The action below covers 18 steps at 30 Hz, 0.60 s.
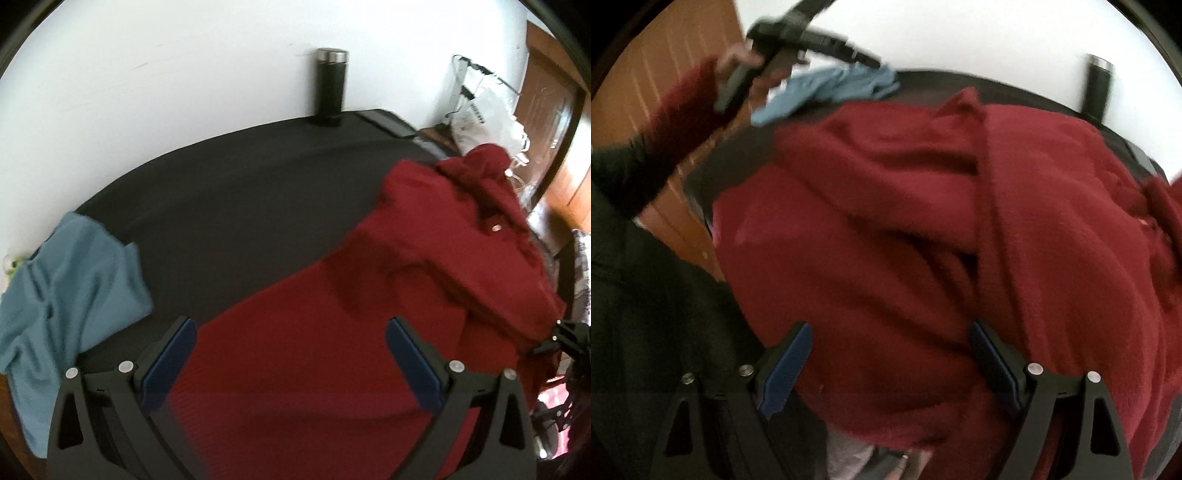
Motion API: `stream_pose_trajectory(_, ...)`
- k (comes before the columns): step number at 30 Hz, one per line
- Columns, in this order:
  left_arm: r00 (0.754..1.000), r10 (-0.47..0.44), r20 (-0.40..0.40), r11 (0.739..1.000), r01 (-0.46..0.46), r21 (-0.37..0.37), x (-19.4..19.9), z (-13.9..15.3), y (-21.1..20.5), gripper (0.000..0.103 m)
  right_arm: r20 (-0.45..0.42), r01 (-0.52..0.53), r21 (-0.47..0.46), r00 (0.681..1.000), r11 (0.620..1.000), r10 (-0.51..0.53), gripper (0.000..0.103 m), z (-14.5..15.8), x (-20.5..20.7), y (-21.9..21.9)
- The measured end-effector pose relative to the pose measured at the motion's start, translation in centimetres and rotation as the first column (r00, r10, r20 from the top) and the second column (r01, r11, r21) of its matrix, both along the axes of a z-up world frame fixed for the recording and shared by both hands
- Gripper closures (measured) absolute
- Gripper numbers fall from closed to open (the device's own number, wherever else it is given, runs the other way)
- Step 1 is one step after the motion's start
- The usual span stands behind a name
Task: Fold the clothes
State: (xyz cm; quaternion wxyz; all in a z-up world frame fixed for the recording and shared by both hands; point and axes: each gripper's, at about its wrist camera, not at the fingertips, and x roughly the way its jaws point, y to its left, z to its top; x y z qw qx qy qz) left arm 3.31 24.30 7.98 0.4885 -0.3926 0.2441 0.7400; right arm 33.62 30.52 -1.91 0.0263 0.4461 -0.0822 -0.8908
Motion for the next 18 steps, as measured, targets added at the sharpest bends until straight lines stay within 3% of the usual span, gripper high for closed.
stream_pose_trajectory(5, 0.994, -0.104, -0.046, 0.994, 0.105, 0.024, 4.0, -0.3, 4.0, 0.001, -0.21, 0.141, -0.076, 0.966, 0.987, -0.154, 0.014, 3.6, 3.9, 3.6)
stream_pose_trajectory(10, 0.95, -0.302, -0.079, 0.953, 0.303, 0.006, 11.6, -1.8, 7.2, 0.001, -0.259, 0.379, -0.137, 0.878, 0.915, -0.403, 0.014, 3.7, 6.4, 6.9)
stream_pose_trajectory(13, 0.889, -0.447, -0.097, 0.893, 0.449, -0.004, 17.2, -2.9, 8.1, 0.001, -0.27, 0.483, -0.238, 0.8, 0.843, -0.535, 0.014, 3.3, 7.8, 8.9)
stream_pose_trajectory(18, 0.747, -0.634, -0.199, 0.769, 0.636, -0.063, 25.0, -4.9, 9.4, 0.001, -0.285, 0.596, -0.366, 0.659, 0.715, -0.696, 0.014, 3.2, 10.7, 12.2)
